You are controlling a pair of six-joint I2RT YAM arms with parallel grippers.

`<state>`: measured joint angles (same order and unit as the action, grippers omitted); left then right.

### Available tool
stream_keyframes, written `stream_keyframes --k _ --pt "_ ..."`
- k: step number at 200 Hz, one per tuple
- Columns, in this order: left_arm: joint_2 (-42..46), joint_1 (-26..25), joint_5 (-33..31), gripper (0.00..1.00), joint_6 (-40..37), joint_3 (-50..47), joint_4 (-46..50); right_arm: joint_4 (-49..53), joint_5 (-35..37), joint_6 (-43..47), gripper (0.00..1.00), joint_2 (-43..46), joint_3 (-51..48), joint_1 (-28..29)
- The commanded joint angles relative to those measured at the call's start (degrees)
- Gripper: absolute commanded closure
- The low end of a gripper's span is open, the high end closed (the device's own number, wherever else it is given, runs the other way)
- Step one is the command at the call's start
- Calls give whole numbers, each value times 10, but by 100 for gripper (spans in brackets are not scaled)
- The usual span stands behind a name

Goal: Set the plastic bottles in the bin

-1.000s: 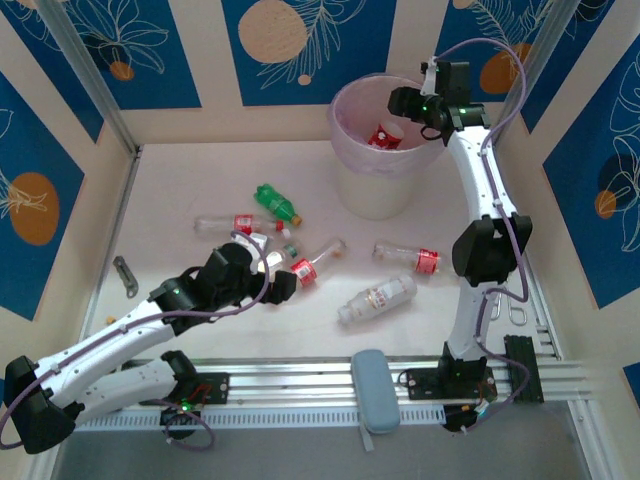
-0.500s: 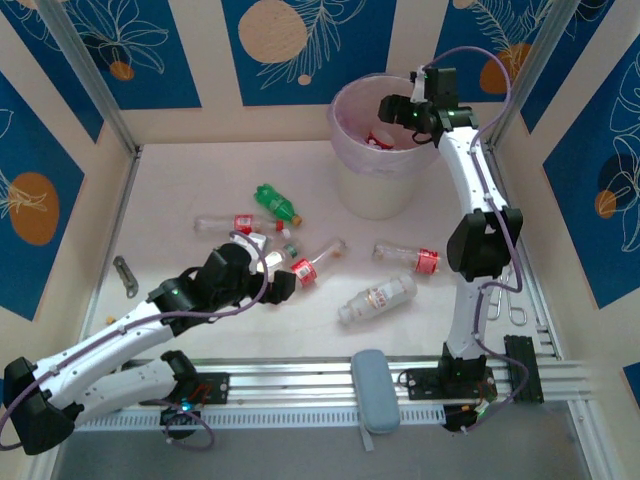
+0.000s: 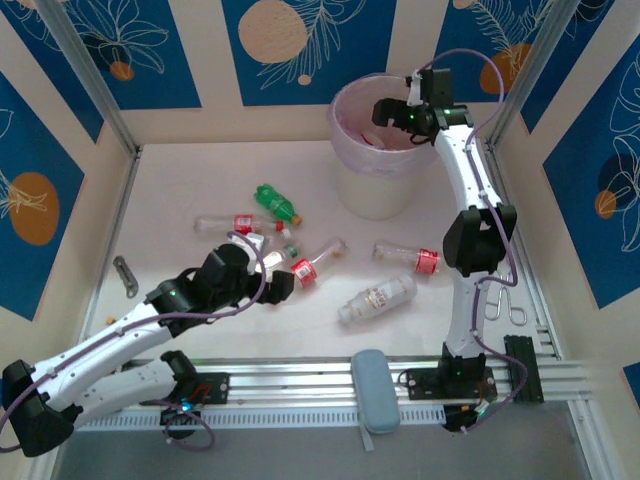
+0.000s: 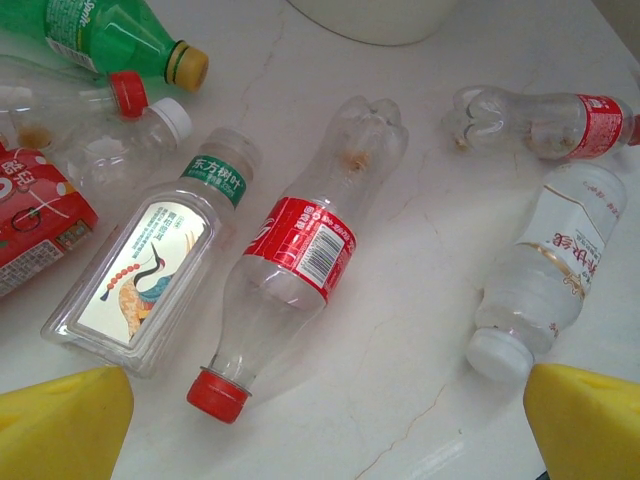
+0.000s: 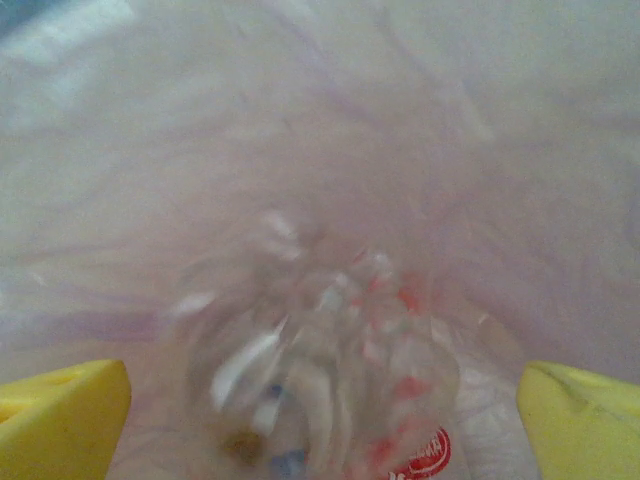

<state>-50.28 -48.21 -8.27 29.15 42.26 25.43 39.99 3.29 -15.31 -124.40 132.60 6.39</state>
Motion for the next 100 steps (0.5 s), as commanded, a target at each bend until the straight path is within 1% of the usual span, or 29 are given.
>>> stream_keyframes --k 1,34,66,82,100 --pt "6 6 -13 0 6 -8 11 31 6 16 1 9 48 6" --pt "-13 6 -7 0 0 -3 17 47 19 27 1 50 59 10" --pt "-46 7 24 0 -22 10 1 72 27 35 1 104 50 14" --pt "-73 5 51 0 -36 22 -15 81 34 41 1 144 22 22" --pt "-115 3 84 0 -53 43 -30 78 33 42 1 204 -43 32"
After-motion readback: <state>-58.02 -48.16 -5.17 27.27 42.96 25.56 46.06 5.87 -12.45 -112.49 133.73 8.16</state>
